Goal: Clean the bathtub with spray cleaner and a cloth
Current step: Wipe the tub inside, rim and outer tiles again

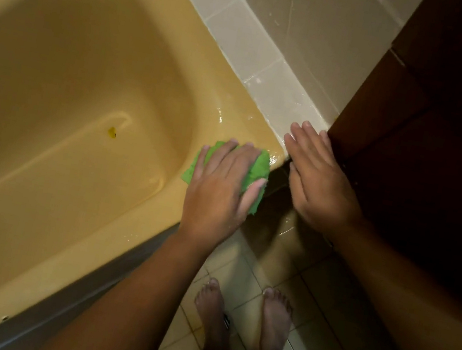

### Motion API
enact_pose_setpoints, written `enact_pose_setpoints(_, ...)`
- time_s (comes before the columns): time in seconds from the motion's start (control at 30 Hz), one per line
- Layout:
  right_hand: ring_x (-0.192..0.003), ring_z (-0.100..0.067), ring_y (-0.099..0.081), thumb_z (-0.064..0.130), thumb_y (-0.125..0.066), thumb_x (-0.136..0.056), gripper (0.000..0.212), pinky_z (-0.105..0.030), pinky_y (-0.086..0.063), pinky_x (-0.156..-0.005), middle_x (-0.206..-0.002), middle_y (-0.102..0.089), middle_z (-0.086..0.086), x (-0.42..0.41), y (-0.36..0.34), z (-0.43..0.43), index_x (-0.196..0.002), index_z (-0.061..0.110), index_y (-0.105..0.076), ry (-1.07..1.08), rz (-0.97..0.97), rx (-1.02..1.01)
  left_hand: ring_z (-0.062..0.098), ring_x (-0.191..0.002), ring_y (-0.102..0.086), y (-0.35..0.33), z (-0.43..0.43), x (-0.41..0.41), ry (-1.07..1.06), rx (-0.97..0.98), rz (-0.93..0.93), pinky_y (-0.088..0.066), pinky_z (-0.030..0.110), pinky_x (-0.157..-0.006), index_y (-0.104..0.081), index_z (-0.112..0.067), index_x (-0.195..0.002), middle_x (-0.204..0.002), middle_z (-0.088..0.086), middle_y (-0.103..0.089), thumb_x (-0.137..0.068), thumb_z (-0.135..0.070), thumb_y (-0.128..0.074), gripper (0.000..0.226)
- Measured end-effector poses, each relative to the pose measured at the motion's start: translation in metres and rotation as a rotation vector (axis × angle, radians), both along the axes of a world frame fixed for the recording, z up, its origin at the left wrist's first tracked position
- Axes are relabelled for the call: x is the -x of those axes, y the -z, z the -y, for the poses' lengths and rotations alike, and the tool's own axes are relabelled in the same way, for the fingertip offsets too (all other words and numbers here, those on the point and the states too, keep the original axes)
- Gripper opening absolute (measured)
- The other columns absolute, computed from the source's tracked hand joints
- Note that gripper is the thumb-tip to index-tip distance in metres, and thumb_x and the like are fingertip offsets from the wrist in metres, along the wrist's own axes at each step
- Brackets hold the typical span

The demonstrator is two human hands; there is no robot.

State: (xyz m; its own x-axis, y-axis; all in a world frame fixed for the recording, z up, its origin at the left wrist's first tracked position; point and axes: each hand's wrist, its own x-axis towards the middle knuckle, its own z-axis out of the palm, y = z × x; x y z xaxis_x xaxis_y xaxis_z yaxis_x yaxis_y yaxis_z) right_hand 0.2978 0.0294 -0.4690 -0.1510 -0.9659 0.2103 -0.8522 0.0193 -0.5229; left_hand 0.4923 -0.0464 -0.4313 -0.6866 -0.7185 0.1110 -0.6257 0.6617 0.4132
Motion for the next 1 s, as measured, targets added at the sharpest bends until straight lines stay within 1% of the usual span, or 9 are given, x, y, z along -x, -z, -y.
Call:
enact_pose_setpoints(0.13,-0.158,-0.026,-0.022,0.01,-0.039,-0.099,0.056,-0.039,-0.006,-0.131,-0.164,-0.037,-0.013,0.005,0.002,0.001,-0.154,0.002,-0.044,-0.009,0.0,-0.036,0.027,-0.141,-0.046,-0.001,0.012,-0.002,-0.014,-0.071,-0.105,-0.032,0.057,-0.117,-0.059,-0.015,-0.138,-0.139,0.001,-0.062,-0.103,-0.03,-0.061,0.038)
enact_pose_setpoints(0.27,-0.158,-0.024,-0.021,0.012,-0.042,-0.099,0.057,-0.035,-0.003,-0.13,-0.164,-0.037,-0.011,0.003,-0.001,0.002,-0.155,0.003,-0.043,0.003,0.004,-0.043,0.028,-0.127,-0.055,0.002,0.041,0.026,-0.261,-0.086,-0.231,-0.041,0.053,-0.111,-0.062,-0.01,-0.134,-0.129,0.005,-0.066,-0.101,-0.027,-0.06,0.037)
enact_pose_setpoints(0.37,-0.158,-0.024,-0.021,0.011,-0.041,-0.097,0.058,-0.034,-0.002,-0.13,-0.164,-0.037,-0.011,0.002,-0.002,0.002,-0.155,0.003,-0.043,0.003,0.012,-0.038,0.027,-0.129,-0.054,-0.001,0.056,0.064,-0.42,-0.05,-0.168,-0.038,0.056,-0.111,-0.061,-0.015,-0.136,-0.128,0.003,-0.066,-0.099,-0.035,-0.056,0.042)
enact_pose_setpoints(0.43,-0.157,-0.025,-0.023,0.009,-0.041,-0.096,0.059,-0.038,-0.006,-0.131,-0.164,-0.038,-0.011,0.003,-0.002,0.001,-0.155,0.002,-0.043,-0.001,0.026,-0.035,0.025,-0.134,-0.05,-0.001,0.05,0.079,-0.388,-0.028,-0.102,-0.034,0.057,-0.114,-0.06,-0.02,-0.137,-0.131,0.0,-0.065,-0.1,-0.04,-0.054,0.042)
enact_pose_setpoints(0.53,-0.158,-0.025,-0.021,0.009,-0.039,-0.096,0.06,-0.044,-0.012,-0.13,-0.165,-0.035,-0.011,0.006,-0.003,-0.001,-0.156,0.002,-0.04,-0.03,0.016,-0.057,0.024,-0.139,-0.046,-0.002,0.031,0.061,-0.214,-0.064,-0.064,-0.031,0.058,-0.116,-0.059,-0.022,-0.138,-0.135,-0.002,-0.063,-0.101,-0.04,-0.058,0.04)
enact_pose_setpoints(0.67,-0.159,-0.026,-0.017,0.018,-0.033,-0.102,0.059,-0.045,-0.01,-0.13,-0.167,-0.032,-0.012,0.007,-0.004,-0.001,-0.158,0.001,-0.036,-0.052,-0.063,-0.079,0.023,-0.139,-0.046,-0.002,0.025,0.014,-0.022,-0.132,-0.106,-0.033,0.057,-0.115,-0.061,-0.022,-0.137,-0.138,-0.004,-0.063,-0.1,-0.038,-0.064,0.04)
enact_pose_setpoints(0.73,-0.159,-0.026,-0.016,0.02,-0.034,-0.104,0.058,-0.046,-0.01,-0.13,-0.167,-0.031,-0.012,0.003,-0.003,-0.001,-0.158,0.002,-0.035,-0.041,-0.072,-0.073,0.023,-0.139,-0.046,0.0,0.035,0.006,-0.058,-0.153,-0.14,-0.035,0.053,-0.115,-0.062,-0.02,-0.137,-0.137,-0.003,-0.063,-0.1,-0.037,-0.064,0.041)
enact_pose_setpoints(0.9,-0.16,-0.022,-0.013,0.018,-0.037,-0.103,0.058,-0.046,-0.008,-0.13,-0.168,-0.029,-0.008,0.001,0.0,0.0,-0.159,0.004,-0.034,-0.026,-0.047,-0.056,0.028,-0.131,-0.052,0.003,0.082,0.06,-0.381,-0.085,-0.188,-0.038,0.054,-0.112,-0.064,-0.018,-0.133,-0.128,0.0,-0.066,-0.098,-0.037,-0.06,0.039)
enact_pose_setpoints(1.0,-0.16,-0.018,-0.01,0.015,-0.041,-0.102,0.06,-0.042,-0.006,-0.131,-0.17,-0.025,-0.005,0.006,0.001,-0.001,-0.161,0.006,-0.031,-0.044,-0.03,-0.074,0.026,-0.132,-0.051,0.004,0.07,0.085,-0.372,-0.032,-0.125,-0.035,0.058,-0.113,-0.062,-0.023,-0.133,-0.127,-0.002,-0.066,-0.099,-0.039,-0.058,0.038)
